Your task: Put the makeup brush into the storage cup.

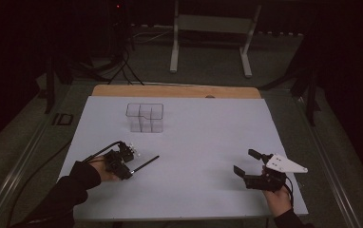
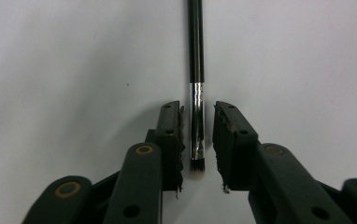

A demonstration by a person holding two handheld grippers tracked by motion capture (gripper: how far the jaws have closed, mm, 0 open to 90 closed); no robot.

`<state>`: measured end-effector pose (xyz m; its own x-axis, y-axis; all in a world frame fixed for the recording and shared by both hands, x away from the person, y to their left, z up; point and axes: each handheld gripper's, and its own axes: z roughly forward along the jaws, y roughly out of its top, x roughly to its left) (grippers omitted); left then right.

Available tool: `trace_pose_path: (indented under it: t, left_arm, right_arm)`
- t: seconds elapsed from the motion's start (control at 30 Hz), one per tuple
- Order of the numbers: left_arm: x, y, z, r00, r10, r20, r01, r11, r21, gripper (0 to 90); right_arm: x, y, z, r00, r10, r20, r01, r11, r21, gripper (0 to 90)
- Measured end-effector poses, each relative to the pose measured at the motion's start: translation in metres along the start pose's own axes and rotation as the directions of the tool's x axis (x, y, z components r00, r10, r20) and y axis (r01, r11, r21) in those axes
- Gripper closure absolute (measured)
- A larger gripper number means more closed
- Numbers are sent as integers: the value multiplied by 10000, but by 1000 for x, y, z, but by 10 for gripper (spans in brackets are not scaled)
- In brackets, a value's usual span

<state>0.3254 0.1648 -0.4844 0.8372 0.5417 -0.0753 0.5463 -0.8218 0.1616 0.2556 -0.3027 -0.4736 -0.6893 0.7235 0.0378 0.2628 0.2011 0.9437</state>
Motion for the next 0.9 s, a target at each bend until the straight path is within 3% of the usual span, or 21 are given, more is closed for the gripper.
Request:
trace_pose_path:
  t: [0.43, 0.63, 0.9]
  left_arm:
    - [-5, 3, 4, 9989, 203, -412, -194, 9996, 226, 774]
    - [-9, 3, 4, 9983, 295, -502, -284, 9993, 228, 843]
    - [-6, 0, 3, 9977, 589, -347, -589, 9983, 22, 853]
  right_arm:
    - [0, 0, 0, 10000, 9, 14, -9, 10000, 19, 135]
    - [-1, -1, 1, 10000, 98, 15, -98, 9999, 28, 135]
    - [-1, -1, 1, 9999, 101, 20, -101, 9999, 65, 135]
